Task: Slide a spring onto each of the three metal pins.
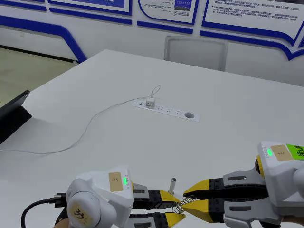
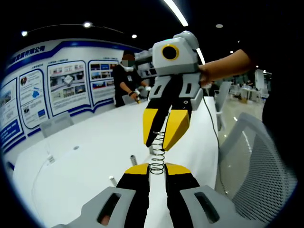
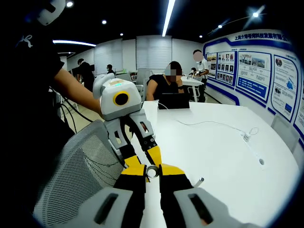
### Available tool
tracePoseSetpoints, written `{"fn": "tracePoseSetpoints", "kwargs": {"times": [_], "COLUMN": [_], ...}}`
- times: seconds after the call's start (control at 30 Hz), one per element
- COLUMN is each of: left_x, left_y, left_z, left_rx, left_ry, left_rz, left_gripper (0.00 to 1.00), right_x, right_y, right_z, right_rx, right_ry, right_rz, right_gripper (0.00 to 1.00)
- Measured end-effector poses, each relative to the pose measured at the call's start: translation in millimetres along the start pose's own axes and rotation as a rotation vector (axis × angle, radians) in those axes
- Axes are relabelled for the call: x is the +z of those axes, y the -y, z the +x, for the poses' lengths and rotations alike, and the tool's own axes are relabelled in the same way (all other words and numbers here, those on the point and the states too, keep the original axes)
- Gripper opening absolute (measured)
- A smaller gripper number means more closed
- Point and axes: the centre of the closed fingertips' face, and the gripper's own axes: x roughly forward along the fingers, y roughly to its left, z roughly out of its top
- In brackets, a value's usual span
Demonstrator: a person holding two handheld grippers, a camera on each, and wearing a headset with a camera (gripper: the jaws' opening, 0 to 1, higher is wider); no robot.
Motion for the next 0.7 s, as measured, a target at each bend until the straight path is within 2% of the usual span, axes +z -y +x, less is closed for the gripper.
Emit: {"fn": "tracePoseSetpoints", "kwargs": {"times": [0.1, 0.17, 0.27, 0.4, 0.5, 0.53, 0.63, 0.7], "left_x": [-1.3, -1.7, -9.2, -18.4, -22.0, -24.3, -28.2, -30.3], "left_y": [-3.2, -8.0, -17.7, -28.0, -38.8, -43.8, -53.9, -59.1], "left_z": [-2.1, -5.0, -9.9, -16.9, -23.9, -27.1, -34.8, -38.8], "left_rx": [0.013, 0.033, 0.081, 0.134, 0.191, 0.215, 0.26, 0.282], "left_ry": [0.001, 0.024, 0.009, 0.013, 0.031, 0.034, 0.037, 0.04], "left_rz": [-0.003, -0.026, -0.04, -0.072, -0.09, -0.104, -0.11, -0.117], "left_gripper": [0.15, 0.19, 0.25, 0.33, 0.42, 0.49, 0.62, 0.67], "right_x": [-1.2, 0.1, 1.3, -1.4, -5.2, -7.5, -8.7, -9.1], "right_y": [4.4, 6.1, 9.7, 18.1, 25.1, 28.5, 35.1, 39.0], "right_z": [1.5, 1.1, 0.3, 0.4, 1.0, 0.9, 0.2, -0.3], "right_rx": [-0.009, -0.008, -0.015, -0.028, -0.044, -0.053, -0.064, -0.071], "right_ry": [-0.018, -0.016, -0.016, -0.026, -0.042, -0.053, -0.055, -0.057], "right_rz": [-0.012, -0.007, -0.01, -0.004, -0.001, 0.002, 0.002, 0.005], "right_gripper": [0.1, 0.1, 0.1, 0.11, 0.11, 0.11, 0.11, 0.11]}}
